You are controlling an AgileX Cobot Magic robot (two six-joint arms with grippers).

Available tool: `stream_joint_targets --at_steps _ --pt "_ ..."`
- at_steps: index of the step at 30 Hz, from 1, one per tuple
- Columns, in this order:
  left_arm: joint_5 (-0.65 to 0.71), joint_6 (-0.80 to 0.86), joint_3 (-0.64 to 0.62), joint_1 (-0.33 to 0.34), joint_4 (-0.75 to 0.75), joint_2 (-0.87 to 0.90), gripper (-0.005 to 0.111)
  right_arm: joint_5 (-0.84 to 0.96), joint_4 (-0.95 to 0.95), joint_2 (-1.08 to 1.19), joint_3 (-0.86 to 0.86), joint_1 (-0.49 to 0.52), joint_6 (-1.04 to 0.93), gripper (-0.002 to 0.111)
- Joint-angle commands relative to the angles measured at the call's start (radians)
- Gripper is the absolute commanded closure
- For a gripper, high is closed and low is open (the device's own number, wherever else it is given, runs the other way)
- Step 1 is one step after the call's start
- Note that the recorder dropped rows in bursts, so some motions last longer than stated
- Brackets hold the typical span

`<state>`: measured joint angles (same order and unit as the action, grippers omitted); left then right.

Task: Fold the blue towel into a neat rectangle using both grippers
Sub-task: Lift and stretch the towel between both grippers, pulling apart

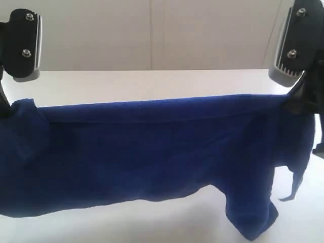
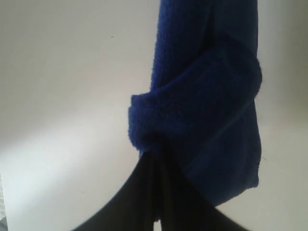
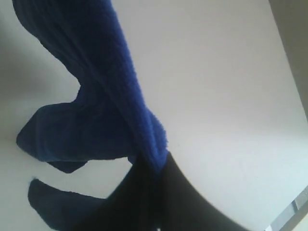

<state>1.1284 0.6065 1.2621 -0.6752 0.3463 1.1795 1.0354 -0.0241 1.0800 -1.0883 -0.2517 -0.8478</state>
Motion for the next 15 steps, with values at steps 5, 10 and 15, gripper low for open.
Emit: stream_joint_targets --at_steps 5,10,15 --pt "0.093 0.000 -0.006 0.004 -0.023 -0.023 0.107 0.116 0.024 0.016 -0.021 0.002 0.045 0.108" --pt "0.093 0.000 -0.006 0.004 -0.028 -0.019 0.107 0.117 0.031 0.018 -0.040 0.002 0.067 0.108" --pt "0.093 0.002 -0.034 0.004 0.014 0.016 0.107 0.091 0.031 0.082 -0.040 0.002 0.067 0.108"
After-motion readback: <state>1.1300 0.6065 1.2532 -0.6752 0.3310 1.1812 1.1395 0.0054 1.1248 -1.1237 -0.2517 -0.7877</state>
